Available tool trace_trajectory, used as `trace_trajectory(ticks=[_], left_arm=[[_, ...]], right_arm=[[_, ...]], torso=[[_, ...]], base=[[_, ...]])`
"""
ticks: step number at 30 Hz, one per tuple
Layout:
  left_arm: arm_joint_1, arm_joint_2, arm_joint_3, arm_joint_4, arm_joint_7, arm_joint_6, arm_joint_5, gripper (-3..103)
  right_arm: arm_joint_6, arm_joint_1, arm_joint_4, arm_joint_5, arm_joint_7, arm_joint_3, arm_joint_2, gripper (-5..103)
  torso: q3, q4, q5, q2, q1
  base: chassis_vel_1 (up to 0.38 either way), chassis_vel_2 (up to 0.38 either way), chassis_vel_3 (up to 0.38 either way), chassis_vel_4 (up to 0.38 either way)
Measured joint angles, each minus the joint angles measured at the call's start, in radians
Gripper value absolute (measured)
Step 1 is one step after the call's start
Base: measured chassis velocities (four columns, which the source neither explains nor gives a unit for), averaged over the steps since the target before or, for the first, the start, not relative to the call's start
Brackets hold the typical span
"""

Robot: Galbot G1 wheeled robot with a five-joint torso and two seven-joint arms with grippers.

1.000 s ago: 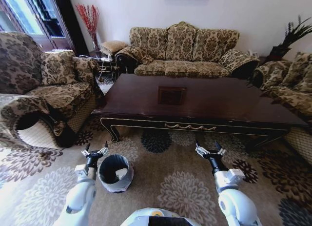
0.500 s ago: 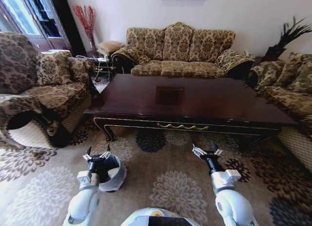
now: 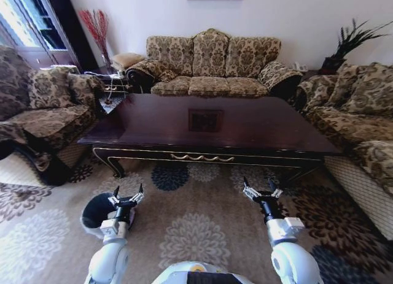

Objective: Move to the front of the table and place the trash on the table into the trash bin.

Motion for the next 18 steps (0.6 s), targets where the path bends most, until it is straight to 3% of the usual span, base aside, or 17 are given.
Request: trace_trajectory(ticks=[4,18], left_arm=[[0.004,-0.005,0.012,-0.015,0.001,0.004,0.019,100],[0.021,0.002,0.016,-0.046,0.008,-0.01,-0.009,100]], right_arm=[[0.002,-0.013,0.004,-0.002,0.004,0.012,0.005,100],[0.011,-0.027,0.009,-0.005,0.0,0.016,0.017,100]], torso=[[0.0,0.0,-0.0014,0.0,0.0],[0.0,-0.0001,-0.0007,0.0,0.0]], base=[[-0.015,-0.031,-0.042,-0.026],[-0.007,-0.009,-0.029,-0.034]])
